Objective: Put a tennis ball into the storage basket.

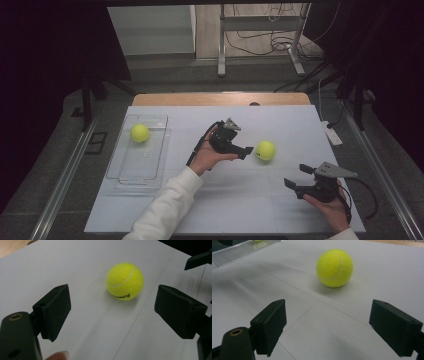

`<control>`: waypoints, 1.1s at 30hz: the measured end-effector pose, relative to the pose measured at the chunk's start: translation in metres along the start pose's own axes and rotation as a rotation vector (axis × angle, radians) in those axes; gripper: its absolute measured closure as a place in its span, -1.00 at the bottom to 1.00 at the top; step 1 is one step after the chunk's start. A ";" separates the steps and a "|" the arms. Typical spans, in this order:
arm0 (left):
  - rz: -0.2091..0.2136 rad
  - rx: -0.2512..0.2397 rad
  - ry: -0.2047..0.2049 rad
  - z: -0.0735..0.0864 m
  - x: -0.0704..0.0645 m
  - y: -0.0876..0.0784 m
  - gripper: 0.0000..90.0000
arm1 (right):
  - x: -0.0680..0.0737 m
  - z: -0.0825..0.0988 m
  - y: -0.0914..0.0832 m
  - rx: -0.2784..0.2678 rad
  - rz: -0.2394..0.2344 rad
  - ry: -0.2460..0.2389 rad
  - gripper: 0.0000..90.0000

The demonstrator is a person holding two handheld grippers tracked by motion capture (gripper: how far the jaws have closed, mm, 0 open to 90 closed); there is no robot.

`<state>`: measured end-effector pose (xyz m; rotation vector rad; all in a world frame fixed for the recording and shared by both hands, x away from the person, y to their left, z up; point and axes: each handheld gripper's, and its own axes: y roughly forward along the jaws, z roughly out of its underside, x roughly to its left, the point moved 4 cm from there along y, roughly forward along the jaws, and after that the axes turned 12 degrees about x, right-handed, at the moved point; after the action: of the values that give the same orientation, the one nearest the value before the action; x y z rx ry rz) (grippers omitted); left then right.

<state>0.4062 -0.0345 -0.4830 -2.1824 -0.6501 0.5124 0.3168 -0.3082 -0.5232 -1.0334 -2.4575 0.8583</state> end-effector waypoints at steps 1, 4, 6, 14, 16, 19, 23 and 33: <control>-0.001 -0.001 -0.002 -0.001 0.000 0.001 -0.67 | 0.000 0.000 0.000 -0.002 -0.002 0.001 -0.68; 0.001 0.003 0.000 -0.002 0.000 0.003 -0.67 | 0.000 0.000 0.000 -0.003 -0.003 0.001 -0.67; 0.004 0.006 -0.001 -0.004 -0.001 0.006 -0.67 | 0.000 0.000 0.000 0.000 -0.004 0.000 -0.68; 0.015 0.029 0.007 -0.009 -0.004 0.018 -0.68 | 0.000 0.000 0.000 0.002 -0.004 0.001 -0.68; 0.017 0.034 0.011 -0.010 -0.004 0.021 -0.68 | 0.000 0.000 0.001 0.002 -0.005 0.001 -0.68; 0.020 0.035 0.011 -0.011 -0.005 0.023 -0.68 | 0.000 0.000 0.001 0.002 -0.005 0.001 -0.68; 0.020 0.040 0.008 -0.013 -0.005 0.026 -0.68 | 0.000 0.000 0.001 0.003 -0.006 0.001 -0.68; 0.024 0.063 0.009 -0.015 -0.005 0.037 -0.68 | 0.001 0.000 0.001 0.005 -0.010 0.000 -0.68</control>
<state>0.4211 -0.0667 -0.5018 -2.1340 -0.5964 0.5285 0.3168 -0.3072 -0.5240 -1.0185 -2.4571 0.8614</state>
